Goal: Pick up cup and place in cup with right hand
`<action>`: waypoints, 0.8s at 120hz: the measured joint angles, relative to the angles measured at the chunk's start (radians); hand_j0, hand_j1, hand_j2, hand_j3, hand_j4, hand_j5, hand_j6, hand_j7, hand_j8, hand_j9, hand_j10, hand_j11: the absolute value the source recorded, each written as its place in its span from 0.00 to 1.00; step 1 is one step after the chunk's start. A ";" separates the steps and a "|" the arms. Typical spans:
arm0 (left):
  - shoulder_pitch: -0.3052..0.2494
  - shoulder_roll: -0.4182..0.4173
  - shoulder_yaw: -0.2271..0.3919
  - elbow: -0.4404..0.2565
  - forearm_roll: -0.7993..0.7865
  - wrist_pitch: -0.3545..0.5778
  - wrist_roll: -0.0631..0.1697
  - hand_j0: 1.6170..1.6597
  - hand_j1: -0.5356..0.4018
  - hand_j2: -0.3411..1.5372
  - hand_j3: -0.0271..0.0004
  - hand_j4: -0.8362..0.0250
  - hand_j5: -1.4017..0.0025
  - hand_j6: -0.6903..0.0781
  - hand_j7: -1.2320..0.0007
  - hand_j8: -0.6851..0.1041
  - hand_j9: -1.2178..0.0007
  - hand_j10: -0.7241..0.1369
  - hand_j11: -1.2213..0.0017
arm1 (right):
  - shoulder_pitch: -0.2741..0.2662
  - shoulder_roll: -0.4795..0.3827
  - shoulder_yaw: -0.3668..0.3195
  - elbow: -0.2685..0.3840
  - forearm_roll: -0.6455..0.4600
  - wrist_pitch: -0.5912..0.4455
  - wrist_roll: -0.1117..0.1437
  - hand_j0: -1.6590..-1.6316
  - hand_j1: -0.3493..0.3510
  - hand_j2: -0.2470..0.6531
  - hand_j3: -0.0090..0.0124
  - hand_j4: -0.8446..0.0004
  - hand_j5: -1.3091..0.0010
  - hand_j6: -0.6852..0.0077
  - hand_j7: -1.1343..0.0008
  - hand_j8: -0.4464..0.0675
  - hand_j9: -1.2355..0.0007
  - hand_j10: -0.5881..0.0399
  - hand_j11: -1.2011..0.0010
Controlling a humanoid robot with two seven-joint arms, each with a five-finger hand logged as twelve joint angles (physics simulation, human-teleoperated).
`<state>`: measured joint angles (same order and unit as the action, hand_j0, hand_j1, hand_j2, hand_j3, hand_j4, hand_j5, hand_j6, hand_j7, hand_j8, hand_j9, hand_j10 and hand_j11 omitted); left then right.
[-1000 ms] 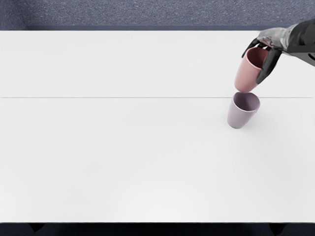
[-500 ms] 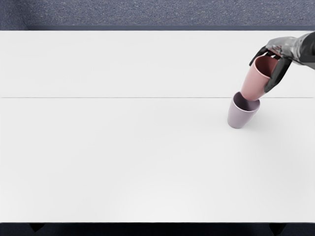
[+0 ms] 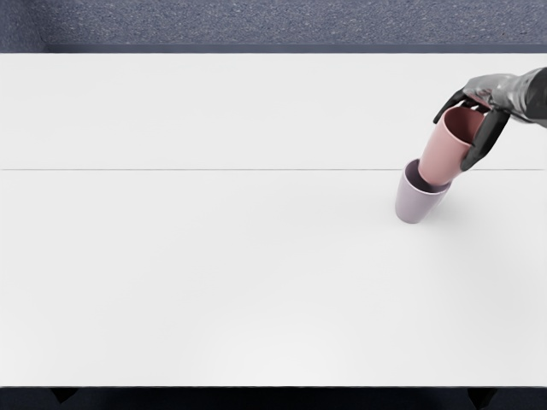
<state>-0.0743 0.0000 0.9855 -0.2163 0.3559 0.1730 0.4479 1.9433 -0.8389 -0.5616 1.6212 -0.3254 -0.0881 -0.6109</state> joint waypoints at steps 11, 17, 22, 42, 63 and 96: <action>0.001 0.000 0.000 0.000 0.000 0.000 0.000 0.96 0.94 0.18 0.99 0.97 1.00 0.90 1.00 0.87 1.00 0.84 1.00 | 0.000 -0.003 0.001 0.005 0.001 0.001 0.000 0.18 0.54 0.15 0.40 0.52 0.60 0.52 0.53 0.26 0.57 0.29 0.56; 0.002 0.000 0.000 0.000 0.000 0.000 0.000 0.96 0.94 0.18 0.99 0.97 1.00 0.90 1.00 0.87 1.00 0.84 1.00 | 0.001 -0.003 0.003 0.006 0.001 0.002 0.000 0.18 0.53 0.15 0.41 0.52 0.60 0.52 0.54 0.26 0.57 0.29 0.56; 0.006 0.000 0.000 0.000 0.000 0.000 0.000 0.96 0.94 0.18 0.99 0.97 1.00 0.90 1.00 0.87 1.00 0.84 1.00 | 0.000 -0.002 0.005 0.006 0.002 0.003 0.000 0.18 0.53 0.15 0.41 0.52 0.60 0.51 0.54 0.26 0.58 0.29 0.56; 0.007 0.000 -0.001 0.001 0.000 0.000 0.000 0.96 0.94 0.18 0.99 0.97 1.00 0.90 1.00 0.87 1.00 0.84 1.00 | 0.000 -0.002 0.009 0.008 0.003 0.009 0.000 0.16 0.51 0.15 0.41 0.54 0.61 0.48 0.56 0.21 0.59 0.32 0.58; 0.014 0.000 -0.001 0.001 0.000 0.000 0.000 0.96 0.94 0.18 0.99 0.97 1.00 0.90 1.00 0.87 1.00 0.84 1.00 | 0.003 -0.003 0.013 0.013 0.007 0.016 0.000 0.15 0.51 0.15 0.40 0.55 0.62 0.47 0.57 0.20 0.60 0.34 0.59; 0.014 0.000 -0.013 0.002 0.000 0.001 0.000 0.96 0.94 0.18 0.99 0.97 1.00 0.90 1.00 0.87 1.00 0.84 1.00 | 0.016 -0.010 0.014 0.024 0.011 0.018 0.000 0.13 0.51 0.16 0.43 0.57 0.63 0.47 0.58 0.19 0.61 0.35 0.60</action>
<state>-0.0598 0.0000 0.9729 -0.2148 0.3560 0.1735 0.4479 1.9596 -0.8485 -0.5477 1.6451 -0.3142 -0.0701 -0.6109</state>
